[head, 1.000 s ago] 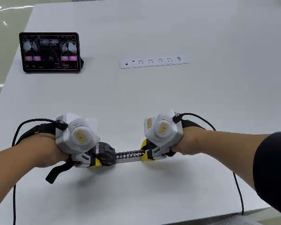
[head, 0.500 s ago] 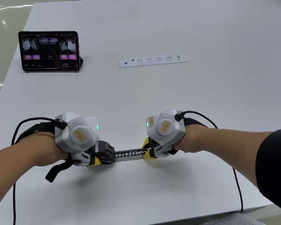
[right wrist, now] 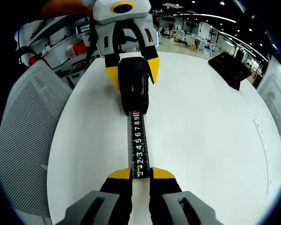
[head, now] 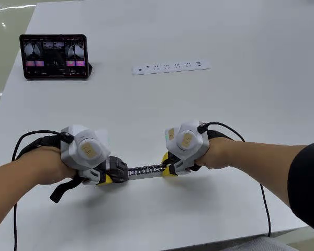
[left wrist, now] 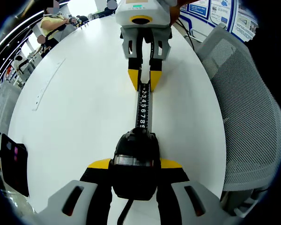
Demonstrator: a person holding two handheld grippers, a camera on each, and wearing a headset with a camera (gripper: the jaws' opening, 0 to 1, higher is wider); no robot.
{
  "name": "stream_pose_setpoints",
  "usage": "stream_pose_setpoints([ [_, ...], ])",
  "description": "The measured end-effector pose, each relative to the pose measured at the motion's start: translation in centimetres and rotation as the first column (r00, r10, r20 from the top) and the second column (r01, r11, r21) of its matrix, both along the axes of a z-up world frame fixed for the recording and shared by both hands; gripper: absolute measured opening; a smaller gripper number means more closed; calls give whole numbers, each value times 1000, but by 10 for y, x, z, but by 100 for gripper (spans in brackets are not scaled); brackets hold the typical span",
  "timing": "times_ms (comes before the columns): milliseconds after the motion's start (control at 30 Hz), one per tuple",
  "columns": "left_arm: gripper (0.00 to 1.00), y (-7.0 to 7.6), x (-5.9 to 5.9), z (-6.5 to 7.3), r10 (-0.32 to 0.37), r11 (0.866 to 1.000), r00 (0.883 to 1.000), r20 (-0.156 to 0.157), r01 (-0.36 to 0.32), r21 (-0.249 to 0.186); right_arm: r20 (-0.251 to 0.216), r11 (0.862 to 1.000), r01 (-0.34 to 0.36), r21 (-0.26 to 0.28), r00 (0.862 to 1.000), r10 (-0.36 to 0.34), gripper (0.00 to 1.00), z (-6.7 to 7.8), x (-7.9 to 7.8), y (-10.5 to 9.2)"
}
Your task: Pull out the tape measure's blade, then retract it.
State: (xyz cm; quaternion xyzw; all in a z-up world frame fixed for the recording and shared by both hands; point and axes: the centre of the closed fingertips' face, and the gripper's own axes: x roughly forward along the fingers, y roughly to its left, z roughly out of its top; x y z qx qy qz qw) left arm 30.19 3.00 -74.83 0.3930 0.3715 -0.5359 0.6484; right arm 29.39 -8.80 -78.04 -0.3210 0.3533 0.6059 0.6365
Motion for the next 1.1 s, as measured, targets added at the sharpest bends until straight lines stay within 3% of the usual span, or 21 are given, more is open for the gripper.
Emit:
stream_pose_setpoints([
  [1100, 31, -2, 1, 0, -1, 1000, 1000, -3, 1, -1, -6, 1000, 12, 3, 1000, -12, 9, 0, 1, -14],
])
